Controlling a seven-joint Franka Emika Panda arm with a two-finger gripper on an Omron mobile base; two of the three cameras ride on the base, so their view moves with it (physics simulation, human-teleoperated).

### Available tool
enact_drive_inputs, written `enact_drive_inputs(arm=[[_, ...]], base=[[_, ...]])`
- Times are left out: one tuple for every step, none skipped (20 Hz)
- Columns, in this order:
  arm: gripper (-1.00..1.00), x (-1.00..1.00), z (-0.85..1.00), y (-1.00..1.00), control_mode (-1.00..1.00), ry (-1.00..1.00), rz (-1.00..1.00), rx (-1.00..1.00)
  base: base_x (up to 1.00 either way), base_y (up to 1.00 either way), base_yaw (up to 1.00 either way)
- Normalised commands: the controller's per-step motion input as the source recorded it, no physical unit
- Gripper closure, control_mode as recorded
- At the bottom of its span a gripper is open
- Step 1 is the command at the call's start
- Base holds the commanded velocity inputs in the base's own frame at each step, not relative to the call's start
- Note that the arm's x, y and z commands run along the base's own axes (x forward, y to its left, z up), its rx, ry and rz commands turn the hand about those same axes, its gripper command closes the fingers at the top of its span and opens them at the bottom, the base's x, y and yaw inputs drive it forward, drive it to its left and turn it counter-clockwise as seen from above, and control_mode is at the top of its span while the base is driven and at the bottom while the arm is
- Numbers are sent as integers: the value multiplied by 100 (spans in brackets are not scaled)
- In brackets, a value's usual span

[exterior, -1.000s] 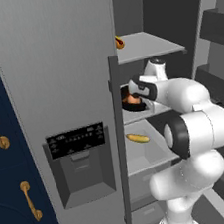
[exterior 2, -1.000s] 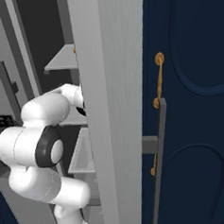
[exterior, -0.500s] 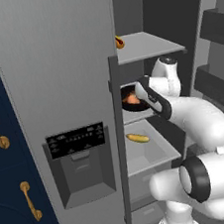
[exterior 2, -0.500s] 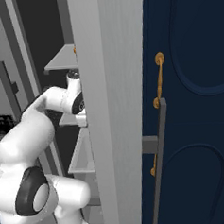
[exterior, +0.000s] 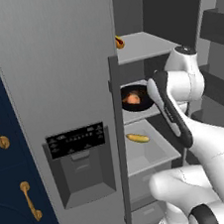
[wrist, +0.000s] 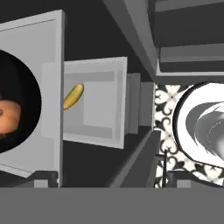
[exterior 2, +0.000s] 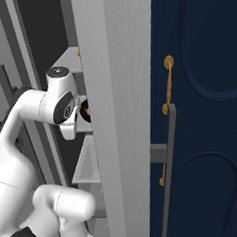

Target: Pick the chicken drumstick and onion from their plates and place them in the bowl. Then put the bowl in the fridge.

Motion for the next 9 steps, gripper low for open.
enact_drive_inputs(arm=[[-100,-91,64,31,-100,16,-2,0],[-100,-99,59,16,-100,14,0,0],[-100,-97,59,19,-100,14,-1,0],[-100,-97,58,9,-100,14,-1,0],[-100,-89,53,9,-100,13,-3,0],[-100,-86,53,8,-100,14,-3,0],[-100,-97,53,6,-100,12,-3,0],[-100,-99,56,2,-100,12,-3,0],[-100,-94,54,4,-100,13,-4,0]], base=[[0,0,0],[0,0,0],[0,0,0],[0,0,0],[0,0,0],[0,0,0],[0,0,0],[0,0,0],[0,0,0]])
